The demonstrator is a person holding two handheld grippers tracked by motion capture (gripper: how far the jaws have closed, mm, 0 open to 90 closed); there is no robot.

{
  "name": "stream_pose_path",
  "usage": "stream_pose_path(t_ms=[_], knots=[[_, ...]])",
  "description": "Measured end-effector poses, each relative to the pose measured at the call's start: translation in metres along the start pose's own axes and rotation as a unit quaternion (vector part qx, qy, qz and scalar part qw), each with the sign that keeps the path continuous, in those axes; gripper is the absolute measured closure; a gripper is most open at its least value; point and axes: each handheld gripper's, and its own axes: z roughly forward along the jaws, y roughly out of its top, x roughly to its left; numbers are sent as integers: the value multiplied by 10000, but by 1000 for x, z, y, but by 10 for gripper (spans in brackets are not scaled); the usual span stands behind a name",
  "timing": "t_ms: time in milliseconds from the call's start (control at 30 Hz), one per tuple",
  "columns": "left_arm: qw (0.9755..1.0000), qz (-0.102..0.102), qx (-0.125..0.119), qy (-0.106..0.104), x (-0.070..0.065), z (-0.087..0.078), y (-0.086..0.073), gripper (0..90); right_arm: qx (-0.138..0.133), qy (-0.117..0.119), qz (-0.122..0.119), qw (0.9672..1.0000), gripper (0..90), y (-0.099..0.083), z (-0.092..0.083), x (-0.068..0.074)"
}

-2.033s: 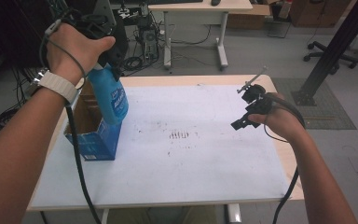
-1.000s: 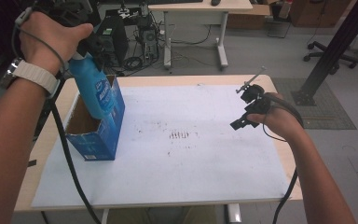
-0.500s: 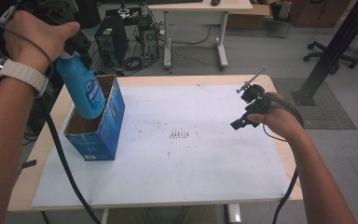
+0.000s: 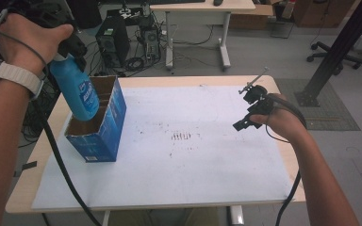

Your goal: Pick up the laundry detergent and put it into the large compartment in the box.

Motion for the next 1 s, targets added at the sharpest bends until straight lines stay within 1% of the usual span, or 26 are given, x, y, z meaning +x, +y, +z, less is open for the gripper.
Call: stream_pose_path(t_ms=[200, 333, 600, 633, 733, 767, 1000], knots=[[10000, -73, -16, 20, 2, 3, 0, 374, -18, 3, 10, 10000, 88, 0, 0, 0], [10000, -53, -3, 32, 3, 5, 1, 374, -24, 8, -12, 10000, 88, 0, 0, 0], [9999, -103, -21, 33, 8, 10, 0, 374, -15, 9, 4, 10000, 88, 0, 1, 0], [9999, -119, -38, 29, 10, 14, 0, 374, -10, 13, 25, 10000, 88, 0, 1, 0], [9999, -154, -18, 29, 11, 18, -1, 374, -24, 13, 17, 10000, 88, 0, 1, 0], [9999, -156, 3, 37, 11, 22, -1, 374, -24, 19, 7, 10000, 88, -1, 1, 0], [9999, -157, 17, 14, 13, 32, -1, 374, -26, 32, 6, 10000, 88, -1, 2, 0]])
